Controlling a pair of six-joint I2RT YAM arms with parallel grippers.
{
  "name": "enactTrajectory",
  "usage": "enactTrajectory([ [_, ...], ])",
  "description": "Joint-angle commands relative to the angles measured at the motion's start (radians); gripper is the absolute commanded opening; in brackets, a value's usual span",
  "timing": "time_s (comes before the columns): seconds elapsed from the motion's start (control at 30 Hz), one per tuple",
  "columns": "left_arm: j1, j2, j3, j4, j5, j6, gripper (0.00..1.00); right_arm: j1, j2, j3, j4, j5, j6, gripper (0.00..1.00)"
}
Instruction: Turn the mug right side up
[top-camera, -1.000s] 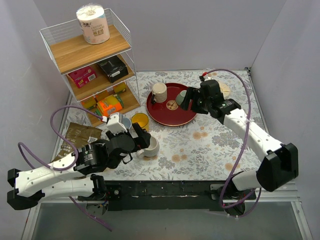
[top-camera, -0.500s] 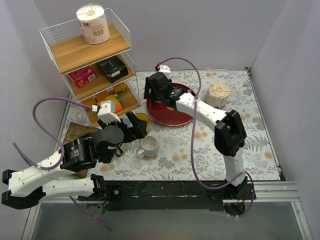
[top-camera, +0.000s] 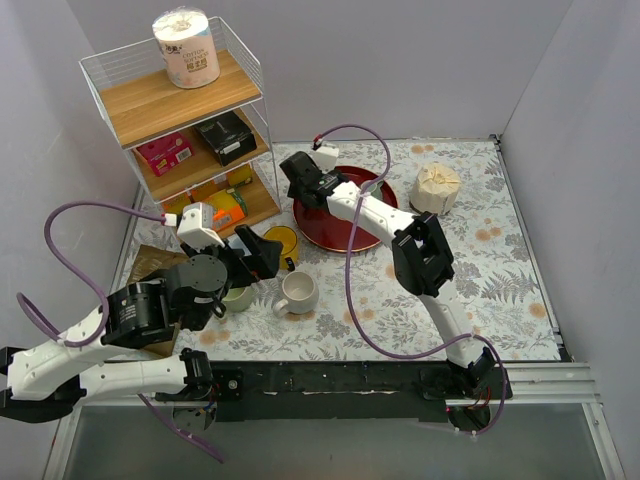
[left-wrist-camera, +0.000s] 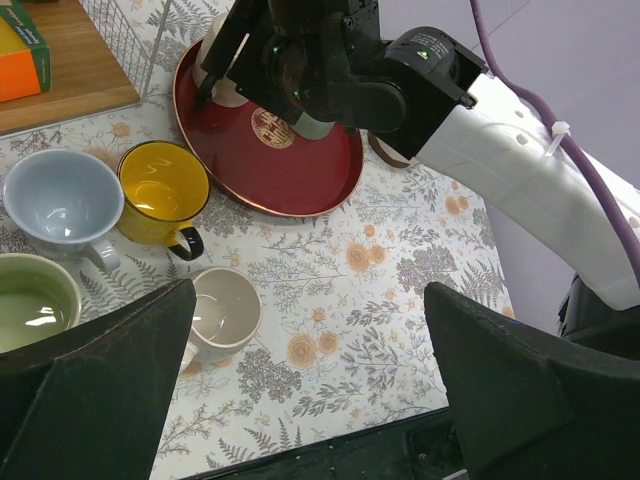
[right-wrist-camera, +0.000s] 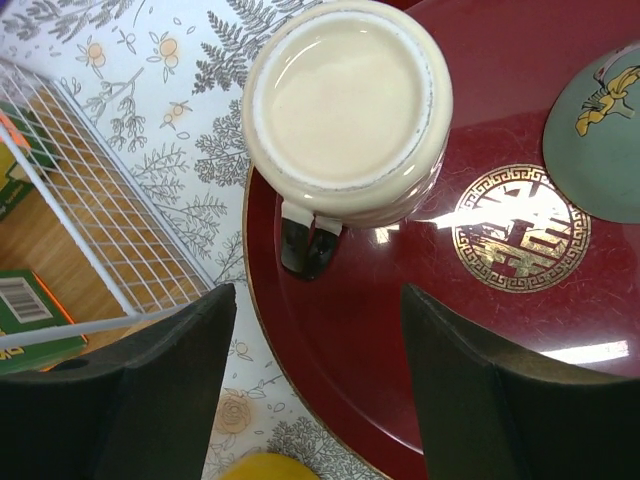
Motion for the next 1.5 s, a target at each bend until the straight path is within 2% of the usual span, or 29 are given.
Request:
enactTrajectory([
  [0.0, -0.005, -0.023, 0.023, -0.041, -0.035, -0.014, 0.98, -0.005, 0.029, 0.027, 0.015, 0.061, 0.072, 0.73],
  [0.23, -0.005, -0.054, 0.028, -0.076, -0.036, -0.050, 0.98, -0.034, 0.081, 0.032, 0.043, 0.013, 0.151, 0.62],
  [0.77, -0.005, -0.140, 0.005, -0.108, -0.030, -0.115, 0.98, -0.051, 0.086, 0.029, 0.066, 0.065, 0.133, 0.56],
  [0.9, -0.005, -0.128, 0.006, -0.104, -0.025, -0.109, 0.98, -0.051, 0.069, 0.010, 0.064, 0.079, 0.119, 0.48],
  [1.37, -0.006, -0.117, -0.007, -0.073, -0.016, -0.101, 0.98, -0.057, 0.069, -0.008, 0.130, 0.108, -0.098, 0.34],
  [1.47, -0.006, -0.115, -0.007, -0.070, -0.012, -0.098, 0.98, -0.067, 0.073, -0.010, 0.150, 0.079, -0.140, 0.28],
])
